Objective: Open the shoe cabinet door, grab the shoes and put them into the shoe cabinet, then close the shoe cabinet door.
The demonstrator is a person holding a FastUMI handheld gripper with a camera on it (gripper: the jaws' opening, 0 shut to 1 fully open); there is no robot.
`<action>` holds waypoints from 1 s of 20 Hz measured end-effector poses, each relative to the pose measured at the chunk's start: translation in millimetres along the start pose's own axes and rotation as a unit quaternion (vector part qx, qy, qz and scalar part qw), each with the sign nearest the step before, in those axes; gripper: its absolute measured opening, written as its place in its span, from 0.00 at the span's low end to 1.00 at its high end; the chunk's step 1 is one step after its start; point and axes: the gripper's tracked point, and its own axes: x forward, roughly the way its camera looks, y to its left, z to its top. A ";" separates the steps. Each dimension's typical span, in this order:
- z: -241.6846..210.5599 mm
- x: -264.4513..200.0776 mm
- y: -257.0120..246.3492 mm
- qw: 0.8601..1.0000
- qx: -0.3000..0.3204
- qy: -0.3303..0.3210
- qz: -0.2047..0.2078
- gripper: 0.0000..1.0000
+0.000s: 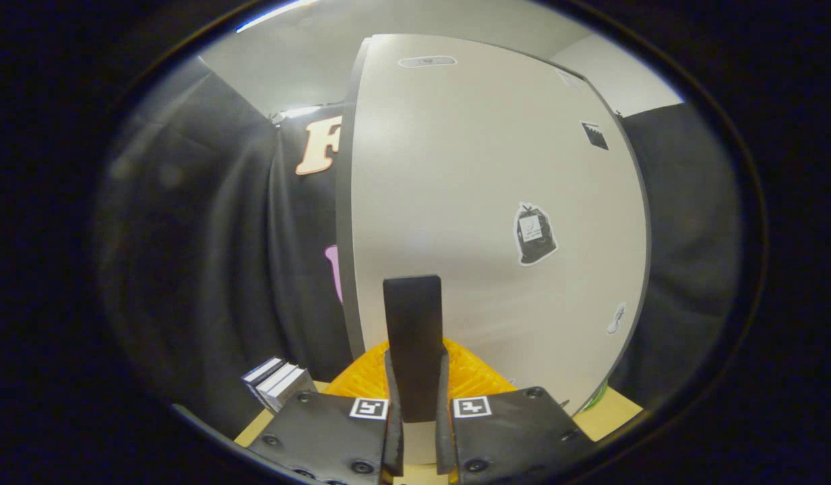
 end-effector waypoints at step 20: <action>4.7 -165.1 -124.5 0.985 -0.001 0.024 0.169 0.20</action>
